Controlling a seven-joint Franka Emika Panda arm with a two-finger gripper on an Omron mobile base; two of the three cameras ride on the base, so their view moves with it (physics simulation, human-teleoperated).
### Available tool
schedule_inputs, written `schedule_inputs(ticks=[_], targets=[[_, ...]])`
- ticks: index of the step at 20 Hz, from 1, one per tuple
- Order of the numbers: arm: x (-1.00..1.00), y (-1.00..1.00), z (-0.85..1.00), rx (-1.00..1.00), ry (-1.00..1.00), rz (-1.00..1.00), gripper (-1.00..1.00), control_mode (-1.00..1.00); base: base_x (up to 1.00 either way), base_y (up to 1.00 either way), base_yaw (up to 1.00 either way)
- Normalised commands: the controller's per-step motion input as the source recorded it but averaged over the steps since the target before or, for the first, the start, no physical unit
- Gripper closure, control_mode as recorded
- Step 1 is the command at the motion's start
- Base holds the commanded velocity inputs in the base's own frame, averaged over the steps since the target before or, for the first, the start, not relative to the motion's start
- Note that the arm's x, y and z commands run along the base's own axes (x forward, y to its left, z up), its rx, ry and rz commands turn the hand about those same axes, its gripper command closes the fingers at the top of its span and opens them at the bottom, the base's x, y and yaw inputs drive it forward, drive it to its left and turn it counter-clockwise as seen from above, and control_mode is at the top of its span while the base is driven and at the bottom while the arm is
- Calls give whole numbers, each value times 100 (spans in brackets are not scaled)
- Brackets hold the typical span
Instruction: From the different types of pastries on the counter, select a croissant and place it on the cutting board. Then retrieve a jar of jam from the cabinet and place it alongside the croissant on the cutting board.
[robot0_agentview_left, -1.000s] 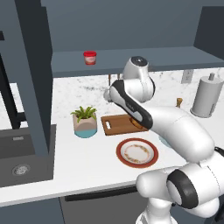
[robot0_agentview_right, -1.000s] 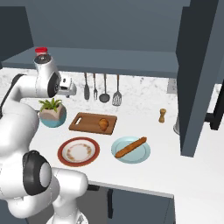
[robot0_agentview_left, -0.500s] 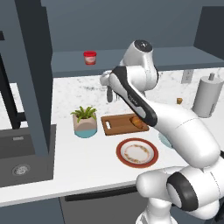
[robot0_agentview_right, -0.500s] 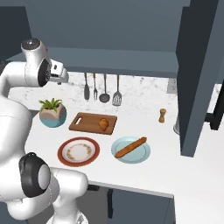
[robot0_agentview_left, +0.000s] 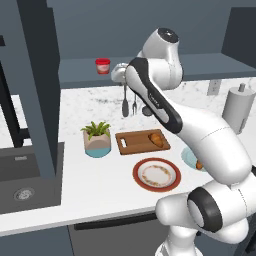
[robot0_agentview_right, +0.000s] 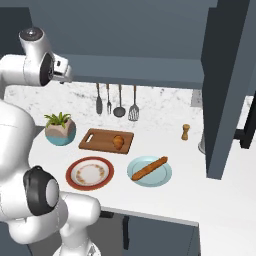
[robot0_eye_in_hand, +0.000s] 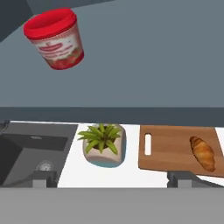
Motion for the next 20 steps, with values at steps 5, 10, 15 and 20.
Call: schedule_inputs(ticks=[5, 10, 15, 20], targets=[[16, 14, 10, -2, -7, 0, -100, -100, 0, 0, 0], [11, 19, 34, -1, -10, 0, -100, -100, 0, 0, 0], [1, 19, 19, -4, -2, 1, -100, -100, 0, 0, 0], [18, 5, 0, -2, -1, 0, -100, -100, 0, 0, 0]])
